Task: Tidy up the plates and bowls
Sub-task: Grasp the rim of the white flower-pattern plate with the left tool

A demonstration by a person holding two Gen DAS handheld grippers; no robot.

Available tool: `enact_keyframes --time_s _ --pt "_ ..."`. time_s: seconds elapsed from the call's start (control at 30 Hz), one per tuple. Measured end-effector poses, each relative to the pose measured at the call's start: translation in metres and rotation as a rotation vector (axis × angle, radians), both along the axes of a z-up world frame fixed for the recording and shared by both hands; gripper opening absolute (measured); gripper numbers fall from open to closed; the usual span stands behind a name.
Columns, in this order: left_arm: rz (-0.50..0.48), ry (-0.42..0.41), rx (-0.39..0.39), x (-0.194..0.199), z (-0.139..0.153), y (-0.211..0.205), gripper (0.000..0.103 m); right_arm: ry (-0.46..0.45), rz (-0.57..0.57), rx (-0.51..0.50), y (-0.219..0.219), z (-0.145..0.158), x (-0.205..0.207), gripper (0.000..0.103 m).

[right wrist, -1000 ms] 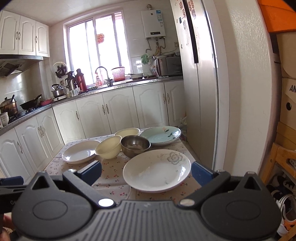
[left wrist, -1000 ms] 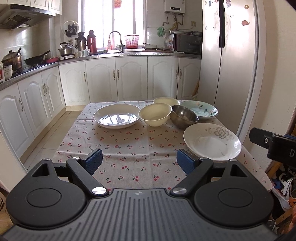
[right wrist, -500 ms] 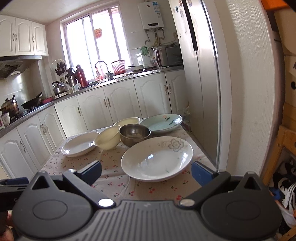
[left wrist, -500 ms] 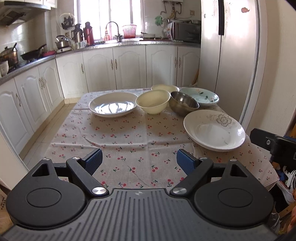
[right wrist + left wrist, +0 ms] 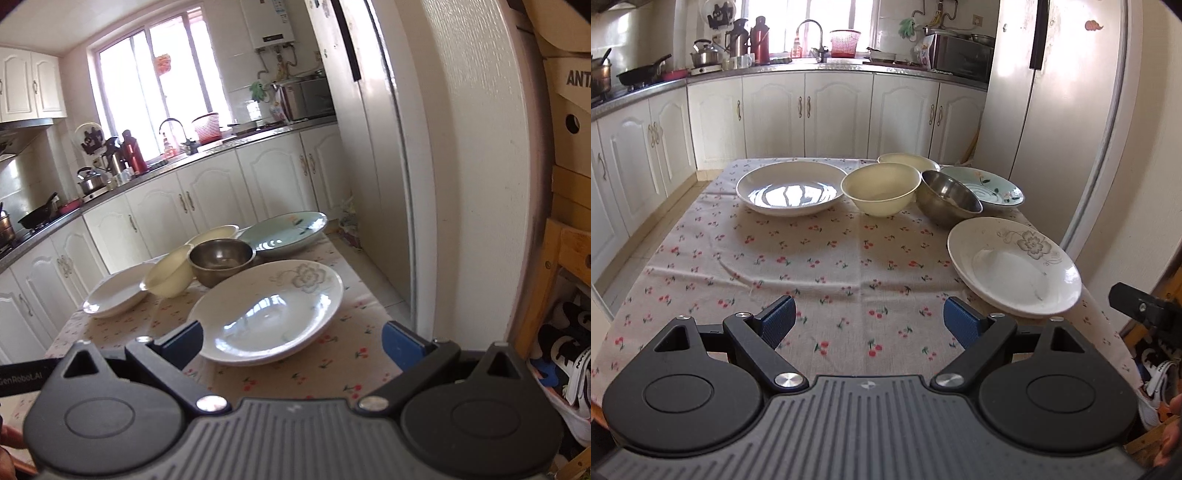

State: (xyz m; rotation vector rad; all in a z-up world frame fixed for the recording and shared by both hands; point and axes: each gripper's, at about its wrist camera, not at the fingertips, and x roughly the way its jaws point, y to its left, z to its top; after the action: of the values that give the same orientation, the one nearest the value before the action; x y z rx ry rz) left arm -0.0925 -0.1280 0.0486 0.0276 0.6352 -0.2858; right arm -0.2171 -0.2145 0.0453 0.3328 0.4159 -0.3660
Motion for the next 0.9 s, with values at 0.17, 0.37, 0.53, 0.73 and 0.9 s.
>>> enact_keyframes --time_s 0.17,0.37,0.53,0.73,0.9 --pt "-0.015 0.005 -0.020 0.014 -0.004 -0.009 0.103 -0.003 -0.008 0.017 -0.011 0.000 0.009 0.102" --pt "-0.046 0.035 -0.092 0.035 -0.011 -0.020 0.103 -0.026 0.007 0.086 -0.037 -0.004 0.029 0.102" --pt "-0.095 0.061 -0.152 0.053 -0.020 -0.036 0.103 -0.038 0.034 0.213 -0.063 -0.015 0.048 0.102" --pt "-0.134 0.092 -0.192 0.073 -0.031 -0.057 0.099 -0.060 0.062 0.314 -0.083 -0.027 0.065 0.102" --pt "-0.147 0.121 -0.201 0.083 -0.040 -0.068 0.091 -0.054 0.071 0.345 -0.093 -0.035 0.075 0.102"
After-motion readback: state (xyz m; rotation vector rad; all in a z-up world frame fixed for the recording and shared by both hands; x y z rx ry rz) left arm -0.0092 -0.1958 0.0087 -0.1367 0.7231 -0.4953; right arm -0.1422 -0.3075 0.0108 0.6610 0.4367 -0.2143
